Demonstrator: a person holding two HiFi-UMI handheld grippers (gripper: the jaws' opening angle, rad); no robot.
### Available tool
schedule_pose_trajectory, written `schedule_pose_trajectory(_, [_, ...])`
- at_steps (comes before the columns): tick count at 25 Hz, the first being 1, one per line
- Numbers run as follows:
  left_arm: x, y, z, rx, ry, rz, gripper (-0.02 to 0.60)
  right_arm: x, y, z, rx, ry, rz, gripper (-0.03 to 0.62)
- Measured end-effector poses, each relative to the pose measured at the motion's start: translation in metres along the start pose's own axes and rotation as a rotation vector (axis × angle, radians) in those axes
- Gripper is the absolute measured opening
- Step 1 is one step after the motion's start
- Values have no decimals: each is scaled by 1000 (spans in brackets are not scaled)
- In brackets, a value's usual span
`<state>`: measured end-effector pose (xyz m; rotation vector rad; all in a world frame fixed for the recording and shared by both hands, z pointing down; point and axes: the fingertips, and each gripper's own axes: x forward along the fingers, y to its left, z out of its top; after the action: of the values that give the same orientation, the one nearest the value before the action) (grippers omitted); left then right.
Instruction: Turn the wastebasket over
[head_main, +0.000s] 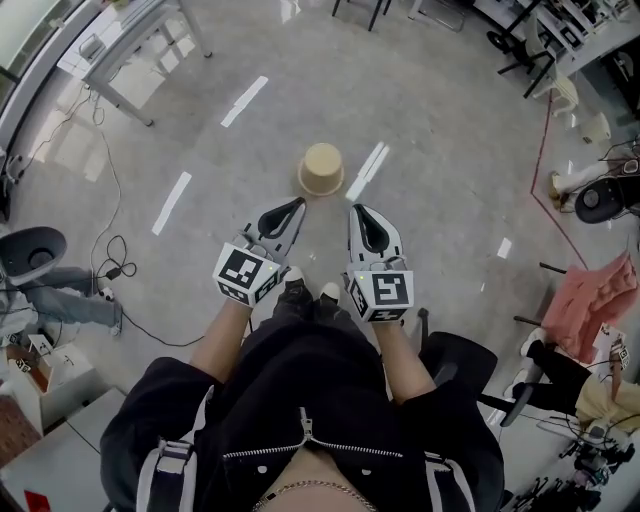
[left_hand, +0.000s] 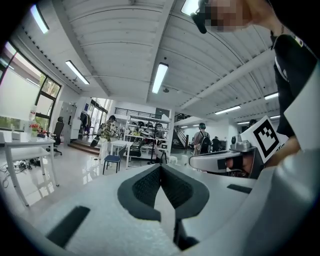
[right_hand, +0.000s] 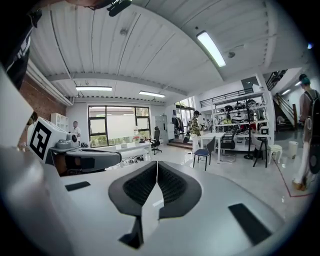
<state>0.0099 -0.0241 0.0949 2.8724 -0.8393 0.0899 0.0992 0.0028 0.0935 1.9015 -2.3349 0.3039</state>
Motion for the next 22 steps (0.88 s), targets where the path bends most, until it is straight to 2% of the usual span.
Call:
schedule_pose_trajectory(10, [-2, -14, -17, -3, 48, 19, 5, -9, 5, -24, -18, 70, 54, 11])
schedule_pose_trajectory(22, [-2, -18, -23, 0, 77, 35, 5, -3, 15, -18, -15, 61, 104, 11])
